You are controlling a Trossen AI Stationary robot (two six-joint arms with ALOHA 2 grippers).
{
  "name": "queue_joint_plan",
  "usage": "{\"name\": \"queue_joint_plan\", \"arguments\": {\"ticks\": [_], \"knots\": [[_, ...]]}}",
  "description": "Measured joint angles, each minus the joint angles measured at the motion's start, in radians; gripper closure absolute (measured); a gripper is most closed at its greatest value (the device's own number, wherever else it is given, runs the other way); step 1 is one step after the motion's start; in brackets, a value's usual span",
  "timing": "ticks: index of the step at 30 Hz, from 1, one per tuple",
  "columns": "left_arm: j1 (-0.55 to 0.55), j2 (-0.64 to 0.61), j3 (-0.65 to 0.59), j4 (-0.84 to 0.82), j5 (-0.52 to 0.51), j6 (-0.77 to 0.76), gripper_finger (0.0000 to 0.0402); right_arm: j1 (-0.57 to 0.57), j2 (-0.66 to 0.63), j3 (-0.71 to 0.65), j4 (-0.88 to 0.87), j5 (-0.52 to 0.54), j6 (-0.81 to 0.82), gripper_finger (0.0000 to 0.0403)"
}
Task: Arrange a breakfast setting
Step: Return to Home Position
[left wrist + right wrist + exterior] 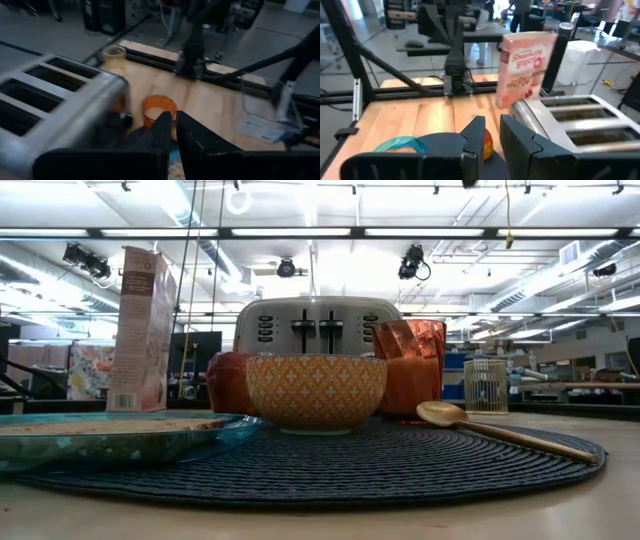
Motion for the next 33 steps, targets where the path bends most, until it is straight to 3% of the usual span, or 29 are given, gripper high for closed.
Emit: {"name": "queue_joint_plan", "arguments": {"ticks": [5,10,15,18,24,30,33], "knots": [[-0.002,-0.042,0.000,-0.031,-0.074,0.086,0.0367,-0.024,-0.153,-0.187,0.063,-0.055,0.053,0.0335],[0.038,-0.046,-0.004,-0.027,-0.080,0.144,0.0367,-0.060,-0.320,-0.317,0.073,-0.095,0.079,0.0333],[0.123,-0.046,-0.166,0.298,0.026,0.185,0.0367,-0.061,-0.474,-0.403,0.069,-0.031,0.046,0.0333],[0.156,-0.046,-0.263,0.378,0.040,0.192,0.0367,-0.061,-0.556,-0.437,0.067,-0.083,0.013,0.0333],[0.166,-0.139,-0.393,0.387,-0.042,0.149,0.0367,-0.061,-0.689,-0.516,0.060,-0.126,0.025,0.0332],[0.161,-0.245,-0.497,0.332,-0.022,0.329,0.0367,-0.071,-0.810,-0.585,0.061,-0.071,0.054,0.0332],[0.159,-0.251,-0.509,0.277,-0.009,0.320,0.0367,-0.082,-0.855,-0.605,0.059,-0.068,0.044,0.0332]]}}
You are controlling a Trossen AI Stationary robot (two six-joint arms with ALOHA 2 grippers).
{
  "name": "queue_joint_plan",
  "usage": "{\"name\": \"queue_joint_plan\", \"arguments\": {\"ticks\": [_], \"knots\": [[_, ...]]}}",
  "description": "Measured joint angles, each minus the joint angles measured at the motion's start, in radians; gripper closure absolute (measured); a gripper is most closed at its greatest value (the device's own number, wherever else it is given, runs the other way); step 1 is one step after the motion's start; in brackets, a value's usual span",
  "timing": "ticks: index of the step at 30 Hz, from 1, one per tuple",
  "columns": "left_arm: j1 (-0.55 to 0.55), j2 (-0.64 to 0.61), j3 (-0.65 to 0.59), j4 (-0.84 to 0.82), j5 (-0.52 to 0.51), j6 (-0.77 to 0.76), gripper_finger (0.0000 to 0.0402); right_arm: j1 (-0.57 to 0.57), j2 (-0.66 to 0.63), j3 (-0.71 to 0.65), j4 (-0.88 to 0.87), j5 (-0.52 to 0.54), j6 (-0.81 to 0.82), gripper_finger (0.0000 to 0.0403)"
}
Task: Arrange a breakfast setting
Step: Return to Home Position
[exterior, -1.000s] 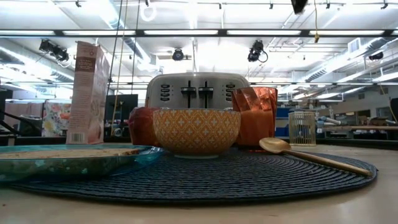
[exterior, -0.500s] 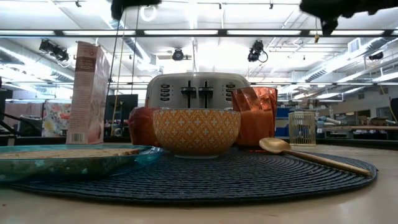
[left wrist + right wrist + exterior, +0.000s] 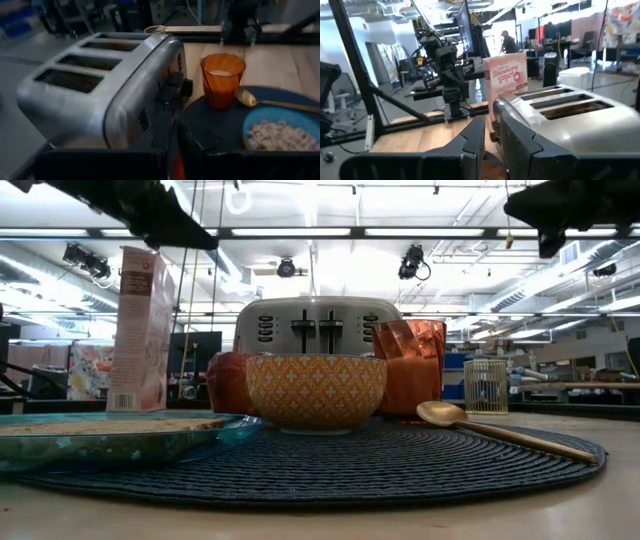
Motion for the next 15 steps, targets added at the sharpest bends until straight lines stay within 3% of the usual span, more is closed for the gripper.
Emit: {"name": "queue_joint_plan", "arguments": {"ticks": [2,6,10,15], "knots": [[0.000,0.004,-0.001,-0.002,0.000,-0.043,0.0367,-0.006,-0.027,-0.017,-0.002,0.009,-0.037,0.0332],[0.006,-0.002,-0.066,0.069,0.083,0.051,0.0367,-0.020,-0.076,-0.050,-0.002,0.064,-0.053,0.0332],[0.021,-0.084,-0.183,0.213,0.220,0.042,0.0367,-0.023,-0.115,-0.075,0.001,0.036,-0.054,0.0332],[0.020,-0.234,-0.321,0.331,0.281,0.045,0.0367,-0.023,-0.114,-0.077,-0.003,-0.007,-0.070,0.0332]]}}
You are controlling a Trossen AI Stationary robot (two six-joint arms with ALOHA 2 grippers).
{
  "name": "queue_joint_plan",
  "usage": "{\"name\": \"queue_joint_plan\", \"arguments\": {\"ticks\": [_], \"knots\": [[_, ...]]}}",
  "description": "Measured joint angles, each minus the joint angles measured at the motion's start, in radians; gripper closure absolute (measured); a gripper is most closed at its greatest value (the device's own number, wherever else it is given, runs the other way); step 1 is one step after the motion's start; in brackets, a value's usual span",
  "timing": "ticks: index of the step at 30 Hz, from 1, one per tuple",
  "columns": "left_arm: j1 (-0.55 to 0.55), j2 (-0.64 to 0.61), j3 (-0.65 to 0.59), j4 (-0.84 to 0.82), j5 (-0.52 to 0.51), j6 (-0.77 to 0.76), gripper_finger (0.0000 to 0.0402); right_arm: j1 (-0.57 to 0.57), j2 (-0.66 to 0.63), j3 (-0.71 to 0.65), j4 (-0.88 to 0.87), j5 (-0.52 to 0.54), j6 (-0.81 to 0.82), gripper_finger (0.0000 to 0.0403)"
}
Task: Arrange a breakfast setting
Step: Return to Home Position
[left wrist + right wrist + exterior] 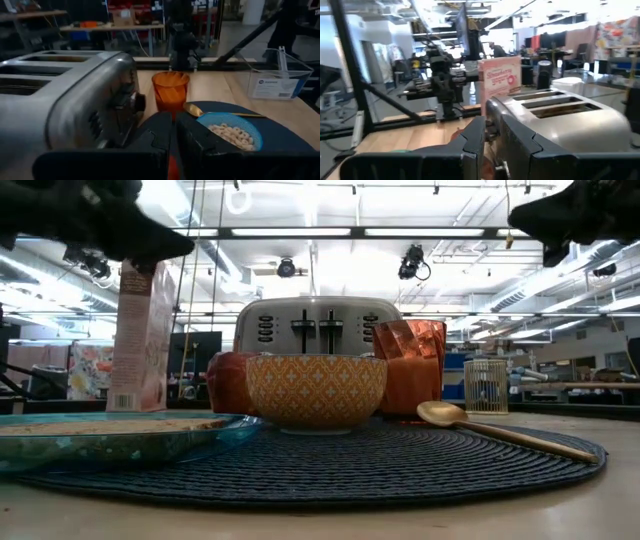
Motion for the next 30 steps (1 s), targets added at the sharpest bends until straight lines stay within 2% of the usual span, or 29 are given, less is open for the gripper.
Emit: {"name": "queue_joint_plan", "arguments": {"ticks": [5,13,16,19,23,25,30], "knots": [[0.000,-0.137,-0.076,0.004,0.001,0.029,0.0367,0.000,0.000,0.000,-0.018,-0.037,0.002,0.0332],[0.000,-0.319,-0.170,0.000,0.136,0.052,0.0367,0.000,0.000,-0.005,-0.046,-0.040,0.021,0.0332],[0.000,-0.389,-0.215,0.003,0.140,0.048,0.0367,0.000,0.001,-0.041,-0.044,-0.035,0.039,0.0332],[0.000,-0.457,-0.234,-0.011,0.146,0.053,0.0367,0.000,0.000,-0.104,0.031,-0.033,0.068,0.0332],[0.001,-0.522,-0.235,0.000,0.171,0.103,0.0367,0.000,0.001,-0.219,0.178,-0.033,0.087,0.0332],[0.000,-0.545,-0.235,0.051,0.194,0.130,0.0367,0.000,0.005,-0.218,0.136,-0.040,0.096,0.0332],[0.000,-0.556,-0.235,0.016,0.196,0.121,0.0367,-0.003,0.011,-0.222,0.144,-0.048,0.105,0.0332]]}}
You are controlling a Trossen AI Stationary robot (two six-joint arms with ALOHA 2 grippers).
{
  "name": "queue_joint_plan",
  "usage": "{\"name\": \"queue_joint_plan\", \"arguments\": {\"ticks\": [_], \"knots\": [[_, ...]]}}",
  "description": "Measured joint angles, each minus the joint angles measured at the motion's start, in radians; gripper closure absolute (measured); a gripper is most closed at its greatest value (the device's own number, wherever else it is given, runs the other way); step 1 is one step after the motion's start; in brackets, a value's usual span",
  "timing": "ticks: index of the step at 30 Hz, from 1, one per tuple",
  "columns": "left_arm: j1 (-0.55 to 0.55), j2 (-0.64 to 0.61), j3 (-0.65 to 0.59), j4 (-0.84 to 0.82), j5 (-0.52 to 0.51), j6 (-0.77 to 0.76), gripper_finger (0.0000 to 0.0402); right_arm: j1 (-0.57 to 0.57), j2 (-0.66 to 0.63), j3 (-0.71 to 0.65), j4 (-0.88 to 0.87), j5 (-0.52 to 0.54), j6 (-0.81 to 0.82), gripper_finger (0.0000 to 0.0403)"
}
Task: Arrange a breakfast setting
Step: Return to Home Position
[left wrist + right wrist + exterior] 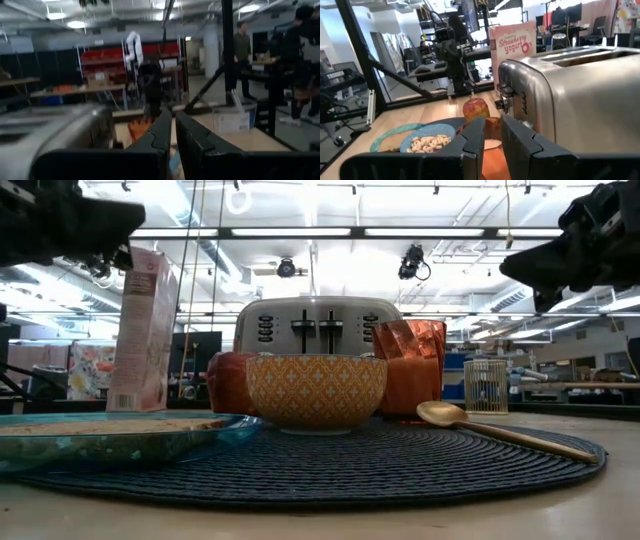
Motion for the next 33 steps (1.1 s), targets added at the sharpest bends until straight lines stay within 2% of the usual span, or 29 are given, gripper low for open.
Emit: {"name": "queue_joint_plan", "arguments": {"ticks": [4,7,14,20,25,33], "knots": [[0.000,0.000,0.000,-0.098,-0.016,-0.048,0.0367,-0.033,0.000,0.000,-0.005,-0.015,-0.001,0.0332],[0.000,0.000,0.000,-0.113,-0.017,-0.053,0.0367,-0.086,0.000,0.000,-0.006,-0.026,-0.025,0.0332],[0.000,0.001,0.000,-0.170,-0.016,-0.044,0.0367,-0.189,0.002,0.000,-0.038,-0.221,-0.046,0.0332],[0.000,0.000,0.000,-0.181,-0.013,-0.039,0.0367,-0.199,0.019,0.000,-0.038,-0.223,-0.077,0.0332],[0.000,0.005,0.000,-0.190,-0.015,-0.017,0.0367,-0.199,0.041,0.000,-0.038,-0.223,-0.013,0.0332],[0.000,0.038,-0.001,-0.179,-0.018,-0.003,0.0367,-0.199,0.048,0.000,-0.037,-0.220,-0.020,0.0332]]}}
